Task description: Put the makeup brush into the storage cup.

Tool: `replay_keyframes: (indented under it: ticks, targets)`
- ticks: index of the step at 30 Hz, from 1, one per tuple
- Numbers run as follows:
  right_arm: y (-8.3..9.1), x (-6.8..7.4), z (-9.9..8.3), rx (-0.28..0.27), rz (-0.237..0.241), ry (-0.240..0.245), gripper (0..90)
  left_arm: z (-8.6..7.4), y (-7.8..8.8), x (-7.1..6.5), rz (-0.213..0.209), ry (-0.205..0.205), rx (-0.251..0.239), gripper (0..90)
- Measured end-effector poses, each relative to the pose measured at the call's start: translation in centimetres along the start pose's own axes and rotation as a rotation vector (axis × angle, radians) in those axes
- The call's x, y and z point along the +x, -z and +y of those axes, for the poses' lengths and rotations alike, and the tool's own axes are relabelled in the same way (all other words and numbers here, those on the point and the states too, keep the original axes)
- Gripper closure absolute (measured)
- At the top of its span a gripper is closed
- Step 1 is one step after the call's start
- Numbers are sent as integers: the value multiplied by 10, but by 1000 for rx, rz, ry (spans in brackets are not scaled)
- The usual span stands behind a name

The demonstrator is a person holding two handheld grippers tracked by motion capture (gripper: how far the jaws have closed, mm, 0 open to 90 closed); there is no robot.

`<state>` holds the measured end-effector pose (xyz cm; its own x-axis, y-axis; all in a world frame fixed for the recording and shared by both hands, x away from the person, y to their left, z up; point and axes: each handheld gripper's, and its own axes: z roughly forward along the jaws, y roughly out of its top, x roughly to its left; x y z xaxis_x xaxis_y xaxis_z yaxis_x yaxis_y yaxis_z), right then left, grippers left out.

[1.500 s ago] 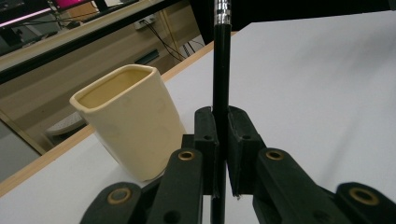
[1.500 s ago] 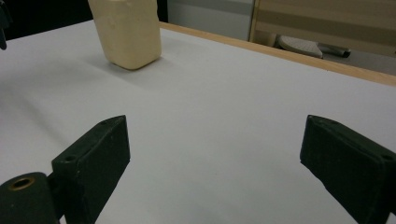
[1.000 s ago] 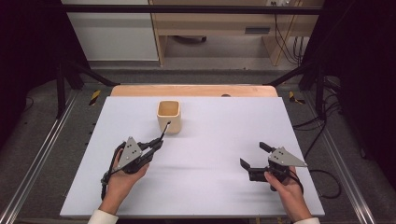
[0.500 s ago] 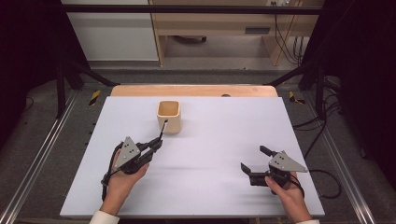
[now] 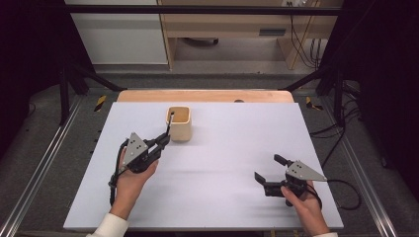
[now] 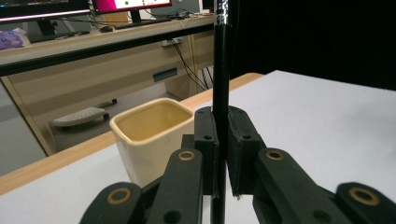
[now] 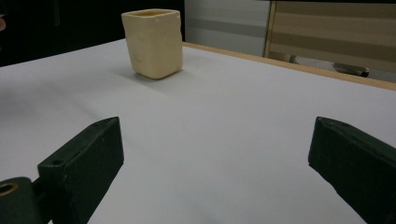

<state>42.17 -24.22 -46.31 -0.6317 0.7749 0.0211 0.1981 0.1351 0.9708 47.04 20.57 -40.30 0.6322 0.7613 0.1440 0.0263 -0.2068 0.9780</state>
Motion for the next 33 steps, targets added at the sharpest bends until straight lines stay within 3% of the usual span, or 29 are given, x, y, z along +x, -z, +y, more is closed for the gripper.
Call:
replay_keyframes:
  ticks: [10,24,33]
  targets:
    - [-1,0,0,1,7,9,41,21,-16,11,29,49,-13,836]
    - [-1,1,0,-2,8,6,44,37,-44,22,64,57,-12,836]
    - [-1,1,-1,4,8,13,44,44,-59,21,97,73,-28,836]
